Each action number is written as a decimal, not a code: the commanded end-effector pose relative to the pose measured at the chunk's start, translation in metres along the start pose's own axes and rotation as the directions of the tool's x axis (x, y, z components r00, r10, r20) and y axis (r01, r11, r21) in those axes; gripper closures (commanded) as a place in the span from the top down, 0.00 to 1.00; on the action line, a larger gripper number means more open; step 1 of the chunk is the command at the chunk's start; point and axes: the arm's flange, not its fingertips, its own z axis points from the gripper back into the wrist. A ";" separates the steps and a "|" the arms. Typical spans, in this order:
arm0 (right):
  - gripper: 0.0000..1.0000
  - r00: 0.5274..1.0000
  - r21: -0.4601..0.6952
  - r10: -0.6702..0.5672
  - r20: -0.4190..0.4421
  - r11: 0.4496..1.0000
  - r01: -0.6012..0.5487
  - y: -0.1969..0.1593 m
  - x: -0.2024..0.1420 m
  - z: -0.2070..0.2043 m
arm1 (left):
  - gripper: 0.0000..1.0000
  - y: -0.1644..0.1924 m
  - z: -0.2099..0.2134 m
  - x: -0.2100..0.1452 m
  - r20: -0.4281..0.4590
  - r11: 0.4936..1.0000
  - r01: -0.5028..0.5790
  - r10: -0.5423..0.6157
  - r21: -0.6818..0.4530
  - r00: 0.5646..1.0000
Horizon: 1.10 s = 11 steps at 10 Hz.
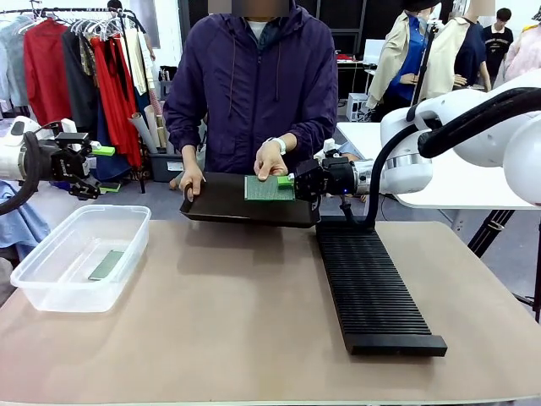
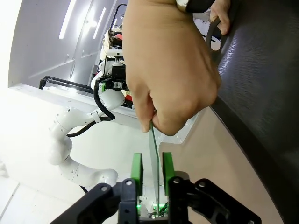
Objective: Sort PCBs into racks and boxes based on the side picked up.
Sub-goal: Pick up the Blank PCB handed by the Human.
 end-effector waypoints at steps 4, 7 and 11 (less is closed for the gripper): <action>0.00 0.998 0.019 0.006 0.068 1.000 -0.008 0.002 0.006 -0.011 | 1.00 -0.001 0.001 0.001 0.003 1.000 0.004 -0.004 0.003 1.000; 0.00 1.000 0.017 -0.003 0.026 1.000 0.003 0.002 0.003 -0.003 | 1.00 -0.001 0.001 0.001 0.003 1.000 0.004 -0.004 0.003 1.000; 0.00 1.000 0.017 -0.003 0.026 1.000 0.003 0.002 0.003 -0.003 | 1.00 -0.001 0.001 0.001 0.003 1.000 0.004 -0.004 0.003 1.000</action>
